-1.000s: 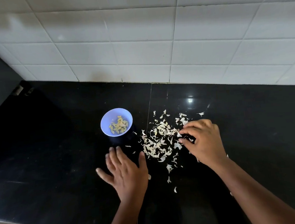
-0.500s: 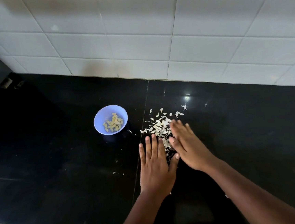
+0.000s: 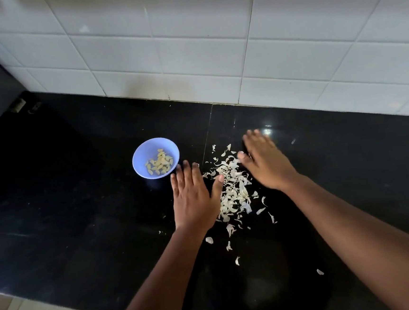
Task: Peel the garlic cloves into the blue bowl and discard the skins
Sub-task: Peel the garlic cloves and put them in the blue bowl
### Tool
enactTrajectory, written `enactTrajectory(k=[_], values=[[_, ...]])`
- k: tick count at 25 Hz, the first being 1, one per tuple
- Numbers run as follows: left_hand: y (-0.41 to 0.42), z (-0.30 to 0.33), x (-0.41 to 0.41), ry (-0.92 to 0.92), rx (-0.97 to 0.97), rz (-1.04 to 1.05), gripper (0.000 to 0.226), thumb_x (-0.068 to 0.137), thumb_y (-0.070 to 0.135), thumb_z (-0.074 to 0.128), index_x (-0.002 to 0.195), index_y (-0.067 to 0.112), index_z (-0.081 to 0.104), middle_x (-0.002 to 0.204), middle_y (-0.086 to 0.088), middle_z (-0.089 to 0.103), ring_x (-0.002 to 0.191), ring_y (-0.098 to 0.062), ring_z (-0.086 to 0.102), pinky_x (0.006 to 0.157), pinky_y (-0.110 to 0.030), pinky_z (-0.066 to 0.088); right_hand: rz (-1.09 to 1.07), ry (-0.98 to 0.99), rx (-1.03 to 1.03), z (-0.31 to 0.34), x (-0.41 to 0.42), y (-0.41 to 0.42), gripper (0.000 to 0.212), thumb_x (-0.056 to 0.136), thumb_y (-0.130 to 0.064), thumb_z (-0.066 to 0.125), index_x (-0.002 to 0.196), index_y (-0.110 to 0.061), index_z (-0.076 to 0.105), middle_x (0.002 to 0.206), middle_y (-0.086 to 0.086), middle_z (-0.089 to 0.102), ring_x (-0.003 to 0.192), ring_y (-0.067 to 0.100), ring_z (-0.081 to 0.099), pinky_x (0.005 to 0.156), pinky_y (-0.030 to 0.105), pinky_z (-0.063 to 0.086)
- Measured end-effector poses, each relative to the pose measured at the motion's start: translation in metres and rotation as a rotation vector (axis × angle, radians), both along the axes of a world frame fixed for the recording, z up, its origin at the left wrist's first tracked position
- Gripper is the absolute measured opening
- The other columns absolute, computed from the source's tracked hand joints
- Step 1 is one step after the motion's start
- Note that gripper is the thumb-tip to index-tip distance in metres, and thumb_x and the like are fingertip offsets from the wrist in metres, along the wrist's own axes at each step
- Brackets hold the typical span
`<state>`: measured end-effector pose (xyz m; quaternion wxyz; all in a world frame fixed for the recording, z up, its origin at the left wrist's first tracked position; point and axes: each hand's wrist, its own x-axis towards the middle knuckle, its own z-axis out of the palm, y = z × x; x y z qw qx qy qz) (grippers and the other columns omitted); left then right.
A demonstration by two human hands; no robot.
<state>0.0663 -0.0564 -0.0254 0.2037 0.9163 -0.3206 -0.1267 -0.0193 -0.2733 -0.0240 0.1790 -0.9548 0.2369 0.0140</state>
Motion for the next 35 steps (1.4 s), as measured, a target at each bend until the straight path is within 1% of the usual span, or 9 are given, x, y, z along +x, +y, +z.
enactTrajectory(k=[3,6,9,11,14,20,25,30,35], values=[[0.0,-0.003,-0.005,0.059,-0.102,-0.09,0.095,0.097,0.077,0.007,0.167,0.013,0.017,0.176,-0.004,0.007,0.161,-0.013,-0.012,0.13,-0.036,-0.011,0.265,-0.079,0.03,-0.01,-0.007,0.027,0.077,0.105,-0.064,0.01,0.165,-0.017,0.019,0.174,0.001,0.012,0.161,0.012,0.0,0.132,0.042,0.006],[0.006,-0.003,-0.004,0.168,-0.285,-0.035,0.086,0.1,0.074,0.018,0.164,0.017,0.03,0.174,0.003,0.019,0.16,-0.003,0.001,0.133,-0.037,0.001,0.109,-0.292,0.284,-0.005,-0.026,0.027,0.056,0.108,-0.053,0.036,0.158,-0.027,0.043,0.165,-0.012,0.037,0.156,0.004,0.024,0.129,0.035,0.021],[0.012,-0.004,-0.009,0.187,-0.493,0.059,0.057,0.108,0.049,0.045,0.158,0.022,0.044,0.173,0.016,0.021,0.159,-0.005,0.014,0.126,-0.026,0.025,0.066,-0.508,0.093,0.002,-0.049,0.027,0.023,0.097,-0.033,0.071,0.119,-0.029,0.077,0.125,-0.016,0.067,0.121,0.006,0.056,0.106,0.041,0.044],[0.013,-0.007,-0.017,0.056,-0.604,0.066,0.043,0.108,0.02,0.056,0.151,0.018,0.054,0.169,0.014,0.032,0.151,-0.008,0.041,0.111,-0.011,0.039,0.119,-0.455,0.117,0.005,-0.058,0.03,0.016,0.09,-0.034,0.079,0.105,-0.033,0.079,0.108,-0.019,0.068,0.107,0.004,0.059,0.097,0.04,0.045],[0.01,-0.006,-0.026,0.027,-0.687,0.052,0.041,0.105,0.009,0.059,0.146,0.016,0.058,0.157,0.004,0.054,0.123,-0.002,0.066,0.097,-0.019,0.056,0.285,-0.28,0.137,0.004,-0.06,0.036,0.02,0.09,-0.042,0.078,0.11,-0.037,0.079,0.109,-0.02,0.068,0.107,0.004,0.058,0.098,0.037,0.042],[0.01,0.009,-0.036,0.007,-0.521,-0.01,0.037,0.104,0.021,0.059,0.141,0.025,0.064,0.134,0.009,0.07,0.125,-0.01,0.062,0.105,-0.039,0.051,0.1,-0.342,0.328,0.017,-0.055,0.05,0.015,0.089,-0.034,0.081,0.103,-0.029,0.079,0.102,-0.014,0.067,0.095,0.007,0.063,0.085,0.03,0.053],[0.008,0.026,-0.041,0.673,-0.579,-0.039,0.026,0.104,0.024,0.065,0.129,0.028,0.072,0.114,0.014,0.077,0.108,0.0,0.069,0.098,-0.032,0.057,-0.185,-0.493,0.76,0.039,-0.056,0.077,0.003,0.094,-0.024,0.077,0.093,-0.026,0.077,0.088,-0.004,0.071,0.083,0.009,0.068,0.077,0.023,0.055],[0.017,0.033,-0.037,0.462,-0.463,0.136,0.023,0.094,0.044,0.076,0.083,0.025,0.067,0.069,0.01,0.066,0.057,-0.002,0.053,0.056,-0.027,0.045,-0.429,-0.532,0.847,0.042,-0.058,0.091,0.004,0.099,-0.02,0.07,0.1,-0.018,0.073,0.079,0.003,0.076,0.066,0.015,0.069,0.064,0.039,0.053],[0.029,0.042,-0.02,0.109,-0.047,-0.022,0.04,0.106,0.047,0.053,0.073,0.024,0.051,0.068,0.006,0.054,0.069,-0.018,0.058,0.07,-0.034,0.05,-0.567,-0.455,0.87,0.035,-0.066,0.087,0.014,0.097,-0.028,0.074,0.105,-0.035,0.082,0.075,0.0,0.071,0.067,0.012,0.059,0.072,0.029,0.051]])
